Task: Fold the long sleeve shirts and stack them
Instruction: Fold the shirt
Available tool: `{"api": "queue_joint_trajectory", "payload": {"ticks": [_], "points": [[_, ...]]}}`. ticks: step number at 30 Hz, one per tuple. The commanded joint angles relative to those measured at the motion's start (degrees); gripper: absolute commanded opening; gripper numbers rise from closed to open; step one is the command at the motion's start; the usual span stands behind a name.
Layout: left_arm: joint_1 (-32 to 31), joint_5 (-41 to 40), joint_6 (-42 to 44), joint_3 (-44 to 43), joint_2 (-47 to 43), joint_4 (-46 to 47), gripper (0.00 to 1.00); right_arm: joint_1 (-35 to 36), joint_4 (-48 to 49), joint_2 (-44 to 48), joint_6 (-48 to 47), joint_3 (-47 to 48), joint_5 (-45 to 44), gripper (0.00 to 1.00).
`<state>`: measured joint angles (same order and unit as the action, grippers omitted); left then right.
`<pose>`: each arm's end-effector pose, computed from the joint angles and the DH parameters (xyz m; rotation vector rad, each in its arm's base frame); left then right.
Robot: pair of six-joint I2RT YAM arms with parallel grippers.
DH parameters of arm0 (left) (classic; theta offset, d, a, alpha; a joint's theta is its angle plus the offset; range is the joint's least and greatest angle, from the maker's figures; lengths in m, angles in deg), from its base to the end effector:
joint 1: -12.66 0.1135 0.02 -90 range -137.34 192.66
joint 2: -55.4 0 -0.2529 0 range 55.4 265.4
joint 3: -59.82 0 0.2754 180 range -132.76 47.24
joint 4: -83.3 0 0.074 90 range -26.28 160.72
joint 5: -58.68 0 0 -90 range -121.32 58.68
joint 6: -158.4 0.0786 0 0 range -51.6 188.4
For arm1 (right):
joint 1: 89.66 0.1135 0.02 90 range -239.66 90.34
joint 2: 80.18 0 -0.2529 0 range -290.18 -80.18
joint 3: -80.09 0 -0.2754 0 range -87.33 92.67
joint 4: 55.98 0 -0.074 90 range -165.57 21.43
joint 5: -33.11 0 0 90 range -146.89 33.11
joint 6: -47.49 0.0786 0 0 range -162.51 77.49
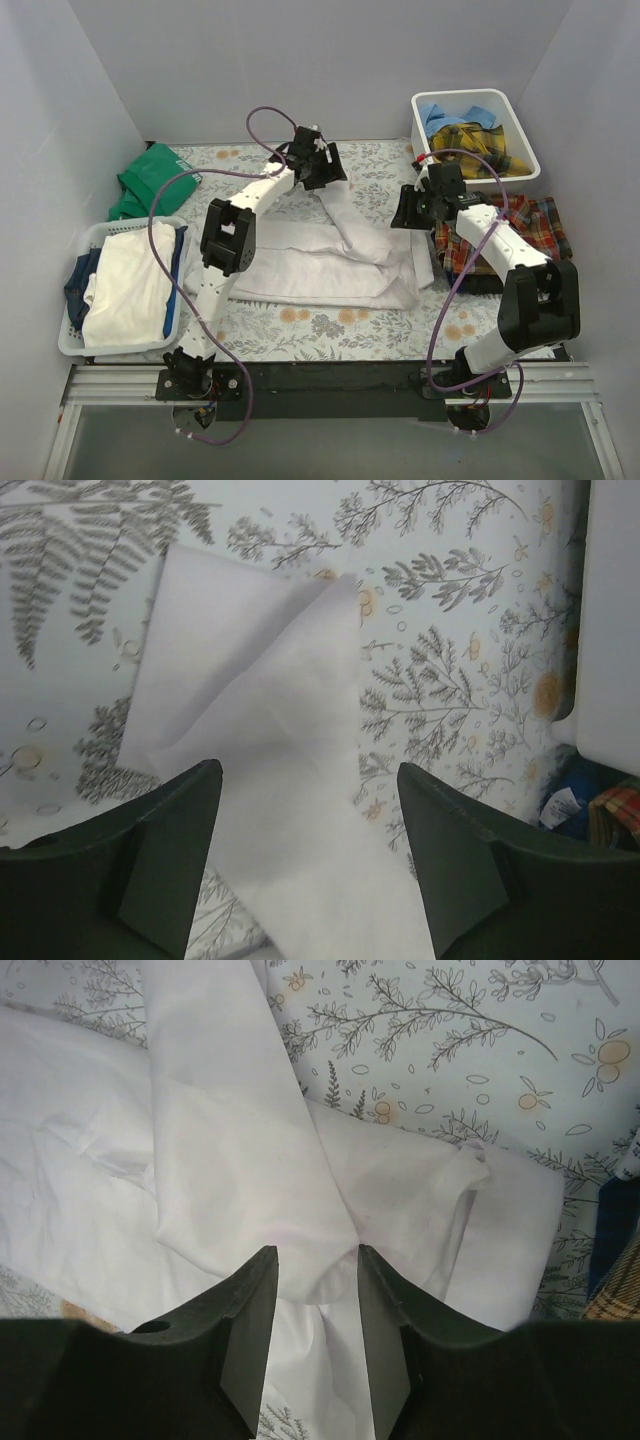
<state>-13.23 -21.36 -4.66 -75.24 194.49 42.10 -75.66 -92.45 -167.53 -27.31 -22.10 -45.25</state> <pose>0.5271 -0.2709 0.1523 -0.9530 2.4157 -0.9594 0.3695 0.1085 0.2119 -0.0738 2.4055 0.4820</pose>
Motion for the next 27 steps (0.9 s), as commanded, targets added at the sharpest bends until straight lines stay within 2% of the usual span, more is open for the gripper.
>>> {"api": "queue_joint_trajectory", "payload": {"ticks": [1, 6, 9, 12, 15, 19, 20, 22, 23, 25, 26, 27], "points": [[-2.5, -3.71, 1.95, -8.39, 4.25, 2.08, 0.73, 0.5, -0.12, 0.78, -0.7, -2.56, 1.46, 0.46], [-3.64, -8.98, 4.41, -8.92, 6.11, 3.57, 0.8, 0.77, 0.24, 2.62, -0.26, -5.38, 1.63, 0.46], [-5.22, -16.44, 9.32, -9.27, 6.98, 3.92, 0.84, 0.77, 0.24, 2.89, -0.61, -5.82, 1.89, 0.46], [-6.01, -22.16, 11.88, -9.1, 7.95, 3.31, 0.84, 0.68, 0.24, 2.8, -0.7, -5.91, 2.07, 0.46], [-6.72, -26.56, 13.64, -8.83, 8.83, 1.99, 0.79, 0.68, 0.24, 2.71, -0.96, -5.91, 1.99, 0.46], [-7.68, -30.17, 15.4, -7.52, 8.92, 1.2, 0.58, 0.68, 0.24, 2.54, -0.88, -5.91, 1.98, 0.46], [-7.95, -30.69, 15.49, -7.34, 8.83, 0.85, 0.47, 0.77, 0.32, 2.28, -0.88, -5.91, 1.98, 0.46], [-8.12, -31.4, 15.4, -6.9, 8.48, 0.32, 0.32, 0.77, 0.32, 1.84, -0.7, -5.91, 2.07, 0.46], [-8.21, -31.49, 15.31, -6.81, 8.22, 0.06, 0.19, 0.68, 0.41, 1.75, -0.35, -5.91, 2.07, 0.46], [-8.21, -32.02, 15.22, -6.99, 7.43, -0.21, 0.1, 0.77, 0.41, 1.66, -0.35, -5.99, 2.16, 0.46], [-8.21, -32.1, 15.22, -7.16, 6.99, -0.21, 0.0, 0.68, 0.59, 1.66, -0.26, -6.17, 2.07, 0.46], [-8.21, -32.37, 15.14, -7.34, 6.55, -0.21, 0.0, 0.77, 0.76, 1.74, -0.17, -6.26, 2.16, 0.46]]}}
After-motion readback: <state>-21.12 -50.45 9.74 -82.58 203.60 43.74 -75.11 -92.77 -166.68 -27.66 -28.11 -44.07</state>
